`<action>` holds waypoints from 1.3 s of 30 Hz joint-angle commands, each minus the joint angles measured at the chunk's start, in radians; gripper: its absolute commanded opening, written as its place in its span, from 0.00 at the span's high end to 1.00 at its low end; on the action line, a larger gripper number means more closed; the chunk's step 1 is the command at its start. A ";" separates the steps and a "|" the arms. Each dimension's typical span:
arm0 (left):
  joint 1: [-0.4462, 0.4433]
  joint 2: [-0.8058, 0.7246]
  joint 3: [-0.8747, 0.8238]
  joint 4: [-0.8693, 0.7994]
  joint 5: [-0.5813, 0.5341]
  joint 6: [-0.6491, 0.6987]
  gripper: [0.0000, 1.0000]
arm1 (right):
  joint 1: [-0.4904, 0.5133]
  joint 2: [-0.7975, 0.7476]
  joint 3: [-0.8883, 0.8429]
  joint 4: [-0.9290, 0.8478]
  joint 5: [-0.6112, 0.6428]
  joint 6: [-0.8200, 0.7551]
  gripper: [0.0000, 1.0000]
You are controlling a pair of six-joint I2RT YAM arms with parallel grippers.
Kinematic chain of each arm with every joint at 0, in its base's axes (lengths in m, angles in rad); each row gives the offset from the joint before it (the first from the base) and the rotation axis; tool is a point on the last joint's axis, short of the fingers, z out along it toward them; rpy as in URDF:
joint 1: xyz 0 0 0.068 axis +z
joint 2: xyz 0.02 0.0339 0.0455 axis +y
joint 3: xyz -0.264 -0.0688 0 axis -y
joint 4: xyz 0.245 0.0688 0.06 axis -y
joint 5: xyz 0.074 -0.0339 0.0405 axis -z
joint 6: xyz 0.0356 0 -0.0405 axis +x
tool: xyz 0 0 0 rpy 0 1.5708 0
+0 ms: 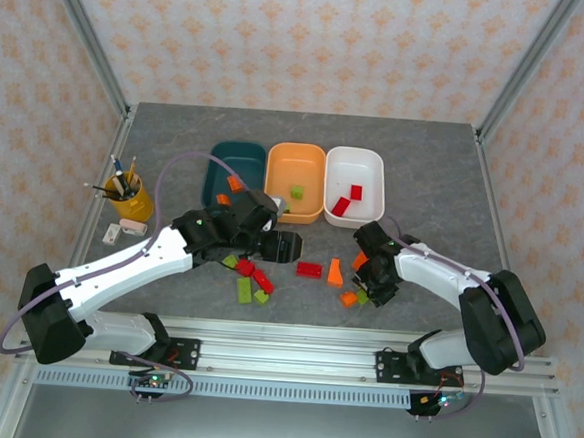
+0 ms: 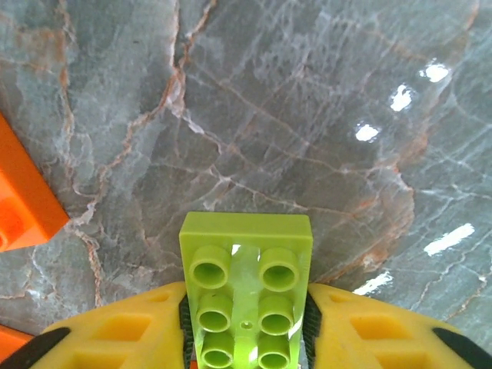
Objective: Sort the legos into containers by color
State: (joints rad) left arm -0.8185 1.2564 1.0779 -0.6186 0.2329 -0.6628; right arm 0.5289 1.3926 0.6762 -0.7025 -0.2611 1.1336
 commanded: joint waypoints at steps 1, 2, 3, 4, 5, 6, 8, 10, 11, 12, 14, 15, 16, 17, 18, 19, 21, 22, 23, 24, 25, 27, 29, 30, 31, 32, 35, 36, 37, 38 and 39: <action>-0.013 -0.025 -0.013 0.026 0.004 -0.019 0.26 | -0.003 0.037 -0.027 0.057 0.024 0.006 0.61; -0.013 -0.025 -0.015 0.026 0.003 -0.020 0.26 | -0.003 0.034 -0.027 0.061 0.029 0.006 0.62; -0.013 -0.026 -0.016 0.027 0.002 -0.022 0.26 | -0.003 0.033 -0.027 0.061 0.037 0.004 0.63; -0.013 -0.027 -0.017 0.028 0.000 -0.024 0.26 | -0.003 0.028 -0.027 0.062 0.044 0.000 0.64; -0.013 -0.030 -0.019 0.031 -0.002 -0.026 0.26 | -0.003 0.024 -0.024 0.062 0.053 -0.004 0.65; -0.013 -0.031 -0.021 0.031 -0.007 -0.030 0.26 | -0.002 0.018 -0.022 0.056 0.060 -0.009 0.65; -0.013 -0.038 -0.023 0.027 -0.020 -0.038 0.26 | -0.003 -0.002 -0.008 0.032 0.080 -0.022 0.67; -0.013 -0.048 -0.016 0.017 -0.042 -0.052 0.26 | -0.003 -0.038 0.017 -0.005 0.106 -0.045 0.67; -0.010 -0.055 -0.013 0.013 -0.051 -0.060 0.25 | -0.003 -0.057 0.033 -0.023 0.120 -0.062 0.68; -0.005 -0.061 -0.003 0.004 -0.061 -0.067 0.24 | -0.003 -0.081 0.057 -0.045 0.134 -0.086 0.68; 0.015 -0.064 0.023 -0.022 -0.074 -0.078 0.24 | -0.003 -0.113 0.112 -0.079 0.152 -0.146 0.68; 0.033 -0.068 0.038 -0.037 -0.081 -0.082 0.23 | 0.004 -0.119 0.149 -0.091 0.159 -0.182 0.68; 0.054 -0.073 0.049 -0.048 -0.086 -0.087 0.23 | 0.015 -0.112 0.194 -0.107 0.168 -0.218 0.68; 0.075 -0.077 0.057 -0.054 -0.088 -0.090 0.23 | 0.027 -0.098 0.243 -0.121 0.178 -0.249 0.68; 0.104 -0.081 0.066 -0.060 -0.087 -0.095 0.23 | 0.045 -0.074 0.302 -0.132 0.187 -0.285 0.68; 0.134 -0.085 0.076 -0.067 -0.086 -0.099 0.23 | 0.064 -0.044 0.364 -0.139 0.195 -0.320 0.68; 0.189 -0.085 0.099 -0.095 -0.097 -0.104 0.23 | 0.094 0.025 0.484 -0.145 0.209 -0.383 0.68; 0.212 -0.086 0.111 -0.111 -0.109 -0.106 0.23 | 0.108 0.061 0.537 -0.137 0.205 -0.413 0.68; 0.236 -0.086 0.120 -0.126 -0.125 -0.110 0.23 | 0.118 0.106 0.597 -0.127 0.196 -0.450 0.68; 0.260 -0.087 0.129 -0.149 -0.151 -0.122 0.23 | 0.125 0.158 0.661 -0.125 0.183 -0.486 0.68; 0.280 -0.089 0.136 -0.171 -0.175 -0.136 0.22 | 0.129 0.207 0.718 -0.127 0.167 -0.517 0.69; 0.331 -0.090 0.135 -0.196 -0.191 -0.172 0.22 | 0.129 0.322 0.850 -0.150 0.144 -0.578 0.69; 0.360 -0.095 0.130 -0.196 -0.190 -0.194 0.22 | 0.128 0.416 0.949 -0.165 0.144 -0.613 0.70; 0.366 -0.097 0.128 -0.193 -0.188 -0.199 0.22 | 0.125 0.465 0.998 -0.176 0.142 -0.626 0.70; 0.367 -0.098 0.129 -0.191 -0.187 -0.202 0.22 | 0.123 0.507 1.047 -0.197 0.139 -0.628 0.70; 0.368 -0.100 0.129 -0.191 -0.185 -0.201 0.22 | 0.119 0.568 1.110 -0.230 0.138 -0.623 0.70; 0.369 -0.109 0.127 -0.199 -0.182 -0.198 0.22 | 0.117 0.700 1.246 -0.299 0.152 -0.587 0.69; 0.369 -0.113 0.123 -0.203 -0.182 -0.195 0.22 | 0.116 0.734 1.283 -0.318 0.171 -0.564 0.69; 0.369 -0.119 0.121 -0.204 -0.182 -0.195 0.22 | 0.113 0.760 1.312 -0.336 0.187 -0.539 0.69; 0.369 -0.127 0.114 -0.204 -0.182 -0.196 0.22 | 0.108 0.790 1.338 -0.352 0.196 -0.511 0.69; 0.369 -0.137 0.107 -0.204 -0.181 -0.198 0.22 | 0.104 0.813 1.356 -0.358 0.200 -0.483 0.69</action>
State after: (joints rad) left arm -0.4515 1.1633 1.1900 -0.7856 0.0837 -0.8413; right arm 0.6468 2.1677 1.9659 -0.9463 -0.1177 0.5865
